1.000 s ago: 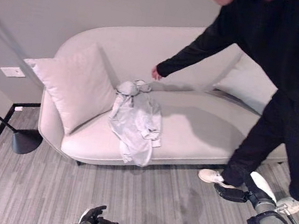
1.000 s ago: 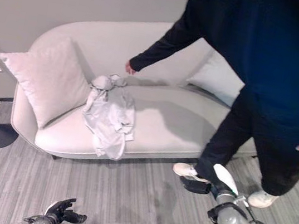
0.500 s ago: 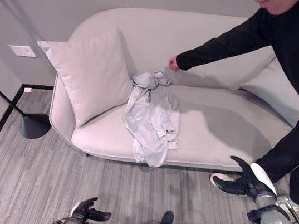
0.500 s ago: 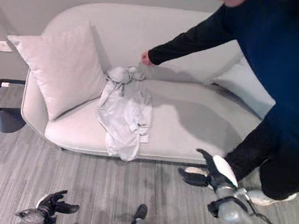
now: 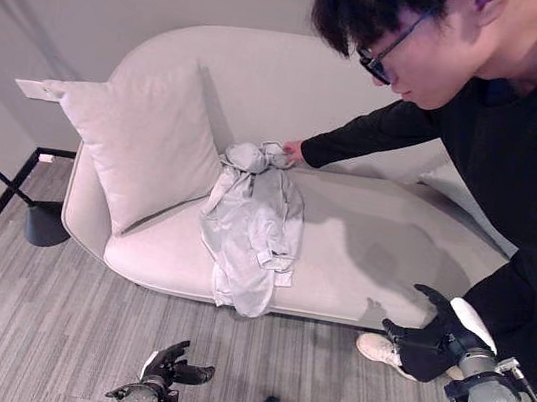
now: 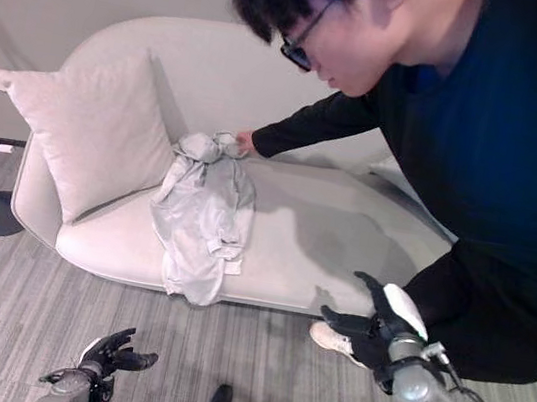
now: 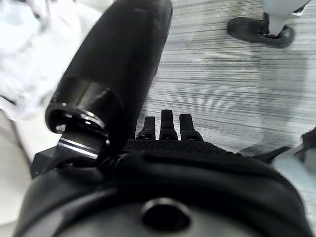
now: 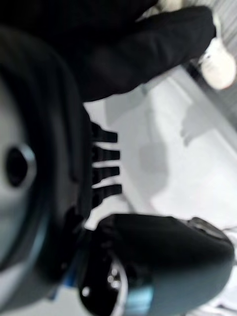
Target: Hang the clothes on the sofa on the clothes rack.
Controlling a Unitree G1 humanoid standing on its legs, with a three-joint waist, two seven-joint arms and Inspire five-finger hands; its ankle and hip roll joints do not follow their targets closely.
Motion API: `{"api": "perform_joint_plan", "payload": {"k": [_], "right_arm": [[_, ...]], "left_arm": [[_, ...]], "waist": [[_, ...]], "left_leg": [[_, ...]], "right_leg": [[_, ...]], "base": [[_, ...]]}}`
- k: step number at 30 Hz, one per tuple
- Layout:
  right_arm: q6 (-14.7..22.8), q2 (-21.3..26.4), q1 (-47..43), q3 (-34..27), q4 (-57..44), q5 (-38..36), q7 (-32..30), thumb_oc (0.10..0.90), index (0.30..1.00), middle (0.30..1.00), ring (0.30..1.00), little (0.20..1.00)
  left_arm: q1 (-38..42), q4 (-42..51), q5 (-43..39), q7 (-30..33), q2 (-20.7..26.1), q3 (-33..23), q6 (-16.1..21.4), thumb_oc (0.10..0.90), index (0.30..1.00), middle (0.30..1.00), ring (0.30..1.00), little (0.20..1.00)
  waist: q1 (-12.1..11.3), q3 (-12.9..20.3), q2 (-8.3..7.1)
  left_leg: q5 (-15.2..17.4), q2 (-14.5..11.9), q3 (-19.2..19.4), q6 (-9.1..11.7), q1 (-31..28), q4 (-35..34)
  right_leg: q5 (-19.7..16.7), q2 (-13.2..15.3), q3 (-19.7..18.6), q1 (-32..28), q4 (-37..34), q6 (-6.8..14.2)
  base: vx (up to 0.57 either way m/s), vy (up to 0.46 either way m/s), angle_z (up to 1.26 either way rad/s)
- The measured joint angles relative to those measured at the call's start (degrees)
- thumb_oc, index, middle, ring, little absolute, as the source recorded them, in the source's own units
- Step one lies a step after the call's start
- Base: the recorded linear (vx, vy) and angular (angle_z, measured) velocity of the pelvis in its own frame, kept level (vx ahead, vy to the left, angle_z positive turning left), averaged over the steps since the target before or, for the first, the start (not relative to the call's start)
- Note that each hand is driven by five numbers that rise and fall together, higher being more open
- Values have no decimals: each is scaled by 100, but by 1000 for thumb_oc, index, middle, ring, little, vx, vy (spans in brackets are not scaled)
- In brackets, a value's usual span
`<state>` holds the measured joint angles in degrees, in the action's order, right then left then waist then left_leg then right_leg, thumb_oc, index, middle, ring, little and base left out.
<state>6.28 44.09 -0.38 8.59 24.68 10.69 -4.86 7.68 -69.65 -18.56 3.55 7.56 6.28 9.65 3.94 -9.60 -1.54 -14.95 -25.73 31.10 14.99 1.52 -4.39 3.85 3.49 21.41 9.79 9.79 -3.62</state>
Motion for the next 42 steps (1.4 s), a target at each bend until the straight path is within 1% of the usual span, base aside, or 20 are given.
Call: {"api": "perform_joint_plan", "payload": {"k": [2, 3, 5, 6, 7, 8, 9, 10, 11, 12, 13, 16, 18, 21, 25, 27, 30, 33, 37, 42], "right_arm": [[-1, -19, 9, 21, 0, -1, 4, 800, 900, 900, 900, 900], [-11, -13, 17, 5, -2, -15, 4, 800, 900, 900, 900, 900], [-14, 1, 20, -2, -4, -26, 10, 800, 900, 900, 900, 900], [-15, 2, 29, -4, -5, -39, 10, 800, 900, 900, 900, 900], [-12, 5, 36, -1, -13, -84, 46, 800, 900, 900, 900, 900], [-15, 3, 38, 6, -12, -93, 56, 800, 900, 900, 900, 900], [-20, -108, -13, 48, -8, -144, 51, 800, 900, 900, 900, 900], [-4, -110, -84, 132, -35, -180, 53, 800, 900, 900, 900, 900], [8, -208, -157, 186, -32, -202, 52, 800, 900, 900, 900, 900], [42, -321, -191, 254, -53, -205, 54, 800, 900, 900, 900, 900], [32, -410, -245, 292, -42, -205, 54, 800, 900, 900, 900, 900], [37, -556, -437, 460, -41, -238, 44, 800, 900, 900, 900, 900], [49, -598, -761, 709, -6, -365, 50, 800, 900, 900, 900, 900], [91, -714, -941, 752, -20, -608, 60, 800, 900, 900, 900, 900], [107, -690, -959, 754, 171, -1049, 74, 800, 900, 900, 900, 900], [99, -687, -1117, 867, 469, -1101, 87, 800, 900, 900, 900, 900], [76, -685, -1446, 1001, 883, -1081, 71, 800, 900, 900, 900, 900], [38, -644, -1822, 1241, 1087, -843, 30, 800, 900, 900, 900, 900], [27, -648, -2283, 1534, 1176, -450, -68, 800, 900, 900, 900, 900], [-5, -788, -2866, 1608, 1326, -363, -196, 800, 900, 900, 900, 900]], "left_arm": [[-153, -16, 2, 6, -12, -38, 7, 800, 900, 900, 900, 900], [-229, -91, 31, 10, -45, -26, 3, 800, 900, 900, 900, 900], [-275, -197, 66, 14, -65, -4, -9, 800, 900, 900, 900, 900], [-281, -213, 66, 43, -73, 23, -21, 800, 900, 900, 900, 900], [-280, -192, 71, 110, -96, 48, -26, 800, 900, 900, 900, 900], [-281, -171, 71, 128, -103, 51, -25, 800, 900, 900, 900, 900], [-197, -154, 142, 203, -28, 204, -24, 800, 900, 900, 900, 900], [-144, -111, 210, 234, 27, 270, -4, 800, 900, 900, 900, 900], [-52, -110, 302, 228, 109, 265, 11, 800, 900, 900, 900, 900], [80, -107, 307, 234, 220, 272, 11, 800, 900, 900, 900, 900], [143, -100, 309, 234, 259, 281, 11, 800, 900, 900, 900, 900], [153, 53, 304, 241, 357, 272, 17, 800, 900, 900, 900, 900], [258, 115, 304, 237, 487, 264, 29, 800, 900, 900, 900, 900], [257, 121, 298, 233, 613, 245, 29, 800, 900, 900, 900, 900], [138, 103, 303, 205, 752, 244, 31, 800, 900, 900, 900, 900], [-65, 106, 292, 178, 759, 38, 51, 800, 900, 900, 900, 900], [-189, 93, 302, 169, 747, 52, 52, 800, 900, 900, 900, 900], [-195, 109, 318, 173, 748, 56, 57, 800, 900, 900, 900, 900], [-70, 284, 522, 205, 773, 45, 137, 800, 900, 900, 900, 900], [163, 332, 571, 240, 802, 60, 160, 800, 900, 900, 900, 900]], "waist": [[39, 39, 78], [31, 91, 166], [14, 150, 294], [25, 150, 294], [3, 227, 448], [5, 263, 524], [43, 308, 441], [11, 344, 379], [-14, 359, 243], [-14, 370, 77], [-14, 404, 16], [-43, 435, -32], [-176, 442, -33], [-232, 459, -71], [-316, 488, -156], [-408, 512, -222], [-453, 502, -236], [-506, 437, -216], [-622, 131, -206], [-678, -133, -62]], "left_leg": [[38, -78, 203, 5, -57, 25], [12, 1, 469, -23, -92, 17], [15, 138, 637, -34, -39, 16], [15, 197, 686, -41, 15, 9], [-302, 417, 752, -394, 122, 37], [-336, 461, 834, -561, 137, 60], [5, 711, 923, -738, 138, -22], [268, 853, 945, -747, 160, -23], [383, 1042, 1001, -805, 213, 0], [515, 1323, 1002, -981, 269, 67], [584, 1498, 1008, -1074, 245, 60], [666, 1763, 1045, -1199, 155, 50], [706, 1894, 1083, -1258, 125, 8], [706, 1878, 1117, -1258, 91, 9], [704, 1690, 1075, -1258, 41, 28], [699, 1564, 1104, -1250, 42, 42], [690, 1450, 1099, -1236, 224, 156], [690, 1349, 1073, -1236, 537, 381], [693, 1226, 1050, -1233, 829, 733], [692, 1243, 1024, -1233, 986, 668]], "right_leg": [[5, -21, -101, -13, -79, 91], [-60, -20, -203, -33, -199, 207], [-130, 10, -268, -43, -284, 288], [-154, 24, -273, -52, -336, 333], [-196, 122, -285, -29, -354, 502], [-205, 158, -283, -7, -308, 600], [-117, 424, -286, 175, -115, 767], [-74, 632, -289, 370, 102, 848], [-91, 873, -290, 482, 201, 938], [-192, 1176, -258, 501, 209, 1070], [-256, 1349, -260, 474, 201, 1164], [-371, 1594, -215, 352, 124, 1283], [-457, 1670, -112, 348, 97, 1326], [-506, 1607, -103, 267, -53, 1297], [-751, 1326, 112, -215, -825, 1276], [-839, 1155, 180, -326, -1101, 1214], [-871, 1059, 183, -223, -1207, 1169], [-914, 1025, 197, -43, -1246, 1110], [-992, 1016, 200, 86, -1294, 1006], [-1013, 1009, 206, 249, -1310, 994]], "base": [[418, 216, -18], [381, 146, -25], [221, 93, -21], [265, 167, -18], [324, 229, -15], [289, 237, -3], [120, 128, -6], [142, 115, -10], [202, 116, -10], [199, 120, 9], [198, 120, 20], [82, 65, 4], [118, 20, -4], [84, -60, -6], [81, -107, 3], [33, -77, -10], [20, -77, -5], [22, -55, 1], [27, -25, 4], [52, 12, 2]]}}
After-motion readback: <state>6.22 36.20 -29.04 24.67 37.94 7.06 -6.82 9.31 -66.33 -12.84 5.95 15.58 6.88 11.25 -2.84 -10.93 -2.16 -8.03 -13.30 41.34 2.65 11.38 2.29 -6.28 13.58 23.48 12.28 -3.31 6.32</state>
